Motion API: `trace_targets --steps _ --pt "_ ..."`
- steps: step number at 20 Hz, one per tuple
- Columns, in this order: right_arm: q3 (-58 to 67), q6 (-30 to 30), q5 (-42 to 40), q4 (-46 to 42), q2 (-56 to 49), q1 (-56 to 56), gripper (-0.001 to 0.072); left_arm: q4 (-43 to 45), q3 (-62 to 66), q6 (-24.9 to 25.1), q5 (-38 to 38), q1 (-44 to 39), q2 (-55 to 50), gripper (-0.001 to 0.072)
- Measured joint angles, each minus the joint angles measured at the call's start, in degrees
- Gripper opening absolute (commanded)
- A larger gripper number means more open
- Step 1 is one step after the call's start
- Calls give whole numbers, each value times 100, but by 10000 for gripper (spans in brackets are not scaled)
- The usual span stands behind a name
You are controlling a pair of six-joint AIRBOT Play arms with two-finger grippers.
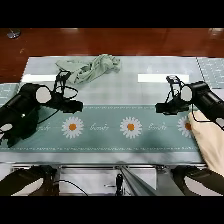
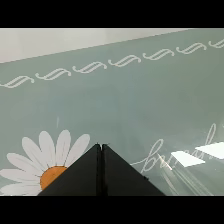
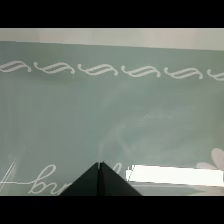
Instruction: Fold the shirts.
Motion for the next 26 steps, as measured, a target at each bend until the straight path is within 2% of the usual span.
trace_targets --steps 8,12,13,14,15,16,17,20,22,26 --pt "0 0 0 0 0 0 18 0 0 0 35 0 0 20" --pt "0 0 0 0 0 0 17 0 0 17 282 0 -2 23" --pt "0 0 0 0 0 0 17 2 -2 46 422 0 -2 83" --pt "0 0 -26 0 0 0 18 4 -2 83 603 0 -2 285" --pt "0 0 -111 -9 0 0 26 20 -2 105 861 0 -9 651" --pt "0 0 -214 -15 -2 0 221 31 -2 118 1187 0 -20 703" --pt "0 33 -330 -24 -2 0 643 50 9 127 1556 7 -48 704" --pt "0 153 -627 -107 -2 0 636 334 350 192 2597 111 -393 704" --pt "0 208 -715 -168 -2 0 635 586 870 212 2929 304 -872 704" --pt "0 273 -734 -208 -2 0 634 844 2404 234 2820 791 -2208 705"
